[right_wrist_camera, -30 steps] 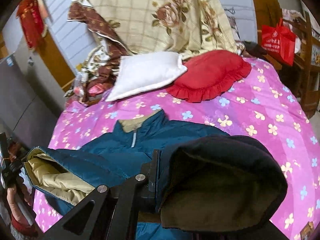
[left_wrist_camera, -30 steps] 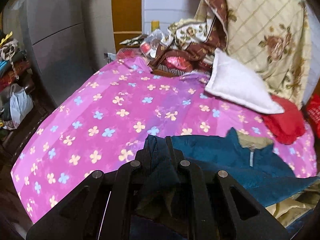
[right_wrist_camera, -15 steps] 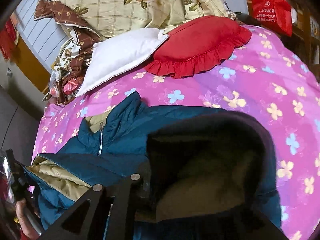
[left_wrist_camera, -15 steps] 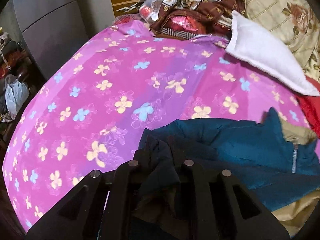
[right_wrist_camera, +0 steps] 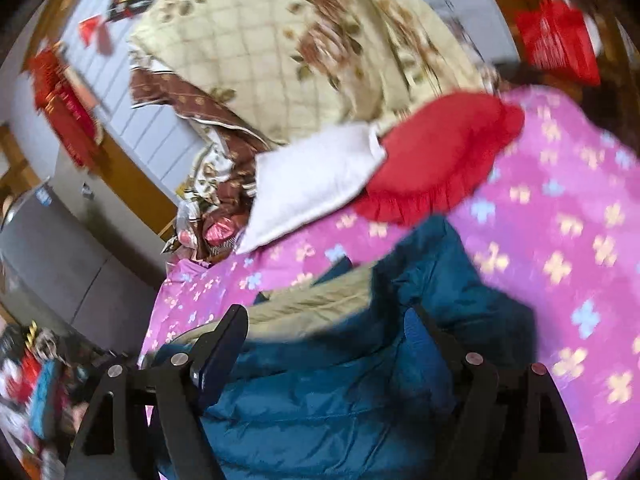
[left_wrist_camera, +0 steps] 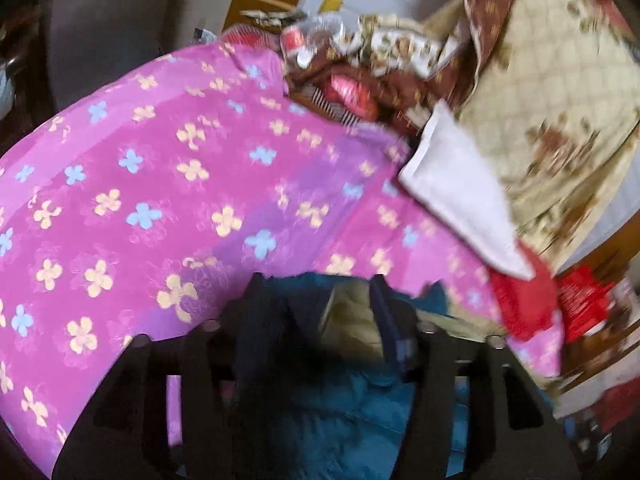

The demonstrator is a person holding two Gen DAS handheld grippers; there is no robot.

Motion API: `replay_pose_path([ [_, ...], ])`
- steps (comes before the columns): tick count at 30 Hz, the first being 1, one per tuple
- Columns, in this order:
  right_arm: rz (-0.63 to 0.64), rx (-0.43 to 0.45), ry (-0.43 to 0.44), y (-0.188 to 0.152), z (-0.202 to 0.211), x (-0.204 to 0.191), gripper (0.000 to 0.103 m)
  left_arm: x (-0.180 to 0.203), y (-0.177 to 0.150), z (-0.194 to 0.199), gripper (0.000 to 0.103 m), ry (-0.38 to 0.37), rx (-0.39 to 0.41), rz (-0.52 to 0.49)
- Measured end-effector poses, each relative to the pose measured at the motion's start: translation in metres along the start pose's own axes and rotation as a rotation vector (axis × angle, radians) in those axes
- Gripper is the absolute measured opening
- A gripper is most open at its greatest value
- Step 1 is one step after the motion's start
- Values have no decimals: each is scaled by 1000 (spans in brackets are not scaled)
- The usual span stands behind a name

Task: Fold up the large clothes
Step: 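Press the folded jacket flat with both grippers and smooth it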

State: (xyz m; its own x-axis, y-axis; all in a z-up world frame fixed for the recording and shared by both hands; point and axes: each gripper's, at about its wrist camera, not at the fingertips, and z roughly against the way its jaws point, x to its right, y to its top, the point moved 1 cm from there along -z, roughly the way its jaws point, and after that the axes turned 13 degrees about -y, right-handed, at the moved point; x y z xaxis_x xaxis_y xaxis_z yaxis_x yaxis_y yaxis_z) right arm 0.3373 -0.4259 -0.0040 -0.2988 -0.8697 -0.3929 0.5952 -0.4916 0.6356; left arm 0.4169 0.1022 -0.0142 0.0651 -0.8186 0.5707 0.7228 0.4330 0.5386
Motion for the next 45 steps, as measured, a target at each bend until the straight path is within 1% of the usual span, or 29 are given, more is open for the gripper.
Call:
replay_pose_path([
  [2, 86, 3, -37, -7, 11, -14, 78, 7, -1, 18, 60, -19, 20, -4],
  [3, 139, -5, -62, -14, 13, -22, 78, 14, -6, 26, 61, -31, 25, -25],
  [5, 198, -31, -97, -30, 7, -30, 78, 29, -20, 29, 65, -31, 3, -89],
  [7, 224, -77, -136, -47, -10, -33, 78, 50, -43, 22, 65, -25, -41, -182],
  [9, 230, -115, -162, -59, -26, -25, 78, 71, -71, 5, 65, -33, -107, -283],
  [10, 242, -130, -188, -65, -37, -24, 78, 86, -89, -9, 65, -39, -155, -358],
  [12, 279, -142, -234, -72, -55, -21, 78, 106, -115, -34, 65, -33, -201, -466],
  [14, 328, -139, -289, -77, -72, -20, 78, 116, -133, -60, 65, -15, -234, -528],
  [15, 341, -133, -300, -77, -79, -19, 78, 120, -138, -74, 65, -7, -250, -542],
  [18, 354, -117, -322, -69, -95, -17, 78, 126, -140, -114, 65, 62, -228, -576],
  [20, 344, -121, -345, -59, -109, -13, 78, 128, -134, -134, 65, 96, -229, -574],
  [23, 298, -145, -376, -45, -135, -4, 78, 131, -120, -161, 65, 117, -233, -549],
  [27, 254, -166, -389, -30, -164, 2, 79, 134, -110, -189, 65, 153, -219, -564],
  [31, 243, -169, -383, -25, -181, 3, 81, 132, -109, -202, 66, 154, -205, -556],
  [35, 242, -153, -380, -28, -184, 2, 82, 130, -110, -204, 67, 153, -203, -553],
  [38, 252, -157, -388, -29, -184, 1, 82, 130, -108, -198, 67, 152, -222, -552],
  [41, 290, -172, -436, -29, -174, -4, 81, 129, -105, -170, 67, 142, -217, -544],
  [43, 317, -119, -459, -29, -148, -10, 81, 123, -98, -139, 67, 120, -181, -530],
  [45, 337, -64, -438, -32, -115, -15, 81, 110, -89, -110, 67, 122, -145, -501],
])
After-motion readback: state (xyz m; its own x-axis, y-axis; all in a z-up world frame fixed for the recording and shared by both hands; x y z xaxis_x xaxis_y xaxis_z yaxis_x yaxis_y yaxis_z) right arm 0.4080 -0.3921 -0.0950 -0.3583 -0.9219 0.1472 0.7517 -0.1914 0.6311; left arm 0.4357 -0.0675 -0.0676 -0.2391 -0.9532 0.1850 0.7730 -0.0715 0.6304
